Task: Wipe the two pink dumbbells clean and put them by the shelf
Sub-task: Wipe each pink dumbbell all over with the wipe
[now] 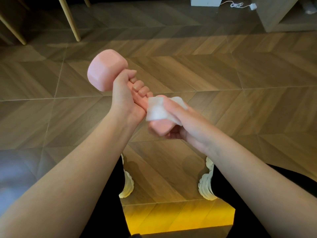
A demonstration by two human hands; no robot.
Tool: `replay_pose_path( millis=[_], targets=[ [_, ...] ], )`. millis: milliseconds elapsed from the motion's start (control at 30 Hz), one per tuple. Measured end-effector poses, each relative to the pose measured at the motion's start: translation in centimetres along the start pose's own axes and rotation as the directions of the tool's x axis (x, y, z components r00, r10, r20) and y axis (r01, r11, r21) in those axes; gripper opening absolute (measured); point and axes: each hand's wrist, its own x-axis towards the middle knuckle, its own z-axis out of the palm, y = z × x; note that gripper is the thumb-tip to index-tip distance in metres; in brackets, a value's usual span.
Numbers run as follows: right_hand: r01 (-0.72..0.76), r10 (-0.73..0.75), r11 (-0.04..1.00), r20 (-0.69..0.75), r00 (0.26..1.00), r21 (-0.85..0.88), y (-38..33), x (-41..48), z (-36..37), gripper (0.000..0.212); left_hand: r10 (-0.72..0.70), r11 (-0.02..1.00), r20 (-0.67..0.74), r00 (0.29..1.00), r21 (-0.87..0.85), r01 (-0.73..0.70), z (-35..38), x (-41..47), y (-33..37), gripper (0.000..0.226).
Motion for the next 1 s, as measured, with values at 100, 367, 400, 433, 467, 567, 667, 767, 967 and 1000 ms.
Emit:
replay_pose_path(
  millis=[100,367,400,433,467,567,667,767,967,1000],
  targets=[
    [-0.062,0.058,0.995,0.046,0.997,0.08,-0.7,-0.1,-0.9,0.048,-0.013,1.0,0.002,1.0,-0.026,0.013,0.0,0.1,0.0,0.034],
    [-0.108,0.033,0.959,0.276,0.961,0.261,0.0,0.0,-2.0,0.071,0.0,1.0,0.025,1.0,-0.024,0.001,-0.2,0.0,0.5,0.036],
    [-0.152,0.07,0.949,0.284,0.956,0.277,0.0,0.1,-1.7,0.076,0.015,1.0,0.038,0.999,-0.02,-0.014,-0.2,-0.1,0.4,0.036],
    [-0.214,0.118,0.929,0.306,0.945,0.302,0.0,0.2,-1.5,0.077,0.031,0.999,0.052,0.998,-0.019,-0.03,-0.2,-0.2,0.4,0.035],
    [-0.27,0.158,0.905,0.331,0.93,0.328,-0.2,0.2,-1.3,0.075,0.045,0.999,0.065,0.997,-0.018,-0.044,-0.1,-0.3,0.4,0.035],
    [-0.252,0.129,0.904,0.341,0.931,0.346,-0.1,0.2,-1.1,0.067,0.079,0.997,0.051,0.996,-0.018,-0.079,0.0,-0.2,0.4,0.034],
    [-0.049,-0.007,0.963,0.206,0.979,0.264,0.4,0.3,-1.0,0.065,0.082,0.996,-0.034,0.996,-0.024,-0.083,0.0,0.2,0.0,0.028],
    [0.076,-0.087,0.99,0.089,0.992,0.121,0.3,0.1,-0.8,0.065,0.064,0.997,-0.111,0.992,-0.039,-0.069,-0.1,0.5,-0.1,0.028],
    [0.143,-0.141,0.99,-0.062,0.988,0.018,0.2,0.0,0.3,0.047,0.058,0.997,-0.098,0.994,-0.044,-0.062,-0.2,0.6,0.3,0.034],
    [0.131,-0.13,0.991,-0.06,0.99,0.016,0.1,0.1,0.2,0.043,0.054,0.997,-0.093,0.994,-0.045,-0.058,-0.2,0.6,0.3,0.035]
  ],
)
